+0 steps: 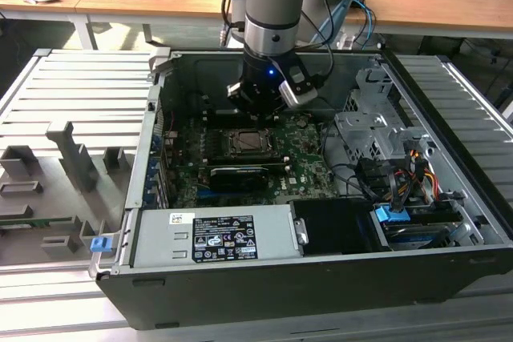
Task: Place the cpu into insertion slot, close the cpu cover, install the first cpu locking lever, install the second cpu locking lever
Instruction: 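Install the second cpu locking lever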
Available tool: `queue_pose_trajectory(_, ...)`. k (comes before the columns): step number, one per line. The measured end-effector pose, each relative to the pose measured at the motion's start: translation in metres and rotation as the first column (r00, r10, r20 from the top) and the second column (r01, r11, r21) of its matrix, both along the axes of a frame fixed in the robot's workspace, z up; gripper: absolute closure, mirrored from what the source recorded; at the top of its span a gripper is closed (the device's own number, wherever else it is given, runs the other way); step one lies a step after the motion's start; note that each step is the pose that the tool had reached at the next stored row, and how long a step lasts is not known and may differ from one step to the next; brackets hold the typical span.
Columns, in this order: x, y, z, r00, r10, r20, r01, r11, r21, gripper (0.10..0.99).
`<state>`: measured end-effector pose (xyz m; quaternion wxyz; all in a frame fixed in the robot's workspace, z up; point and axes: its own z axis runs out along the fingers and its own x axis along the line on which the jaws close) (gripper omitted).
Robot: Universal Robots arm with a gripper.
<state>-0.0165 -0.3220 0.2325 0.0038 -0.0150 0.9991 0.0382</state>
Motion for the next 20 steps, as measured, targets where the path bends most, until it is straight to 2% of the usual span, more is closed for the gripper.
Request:
queue_pose_trajectory(6,0.0,-0.001,0.0122,1.0,0.0,0.0,0.0,1.0,0.0,0.98)
queue_pose_trajectory(9,0.0001,-0.0024,0.0129,1.0,0.0,0.0,0.0,1.0,0.0,0.98)
queue_pose_trajectory(12,0.0,-0.0069,0.0129,1.0,0.0,0.0,0.0,1.0,0.0,0.98)
queue_pose_trajectory(14,0.0,-0.0122,0.0134,1.0,0.0,0.0,0.0,1.0,0.0,0.98)
queue_pose_trajectory(17,0.0,-0.0144,0.0164,1.0,0.0,0.0,0.0,1.0,0.0,0.98)
queue_pose_trajectory(20,0.0,-0.0229,0.0147,1.0,0.0,-0.0001,0.0,1.0,0.006,0.98)
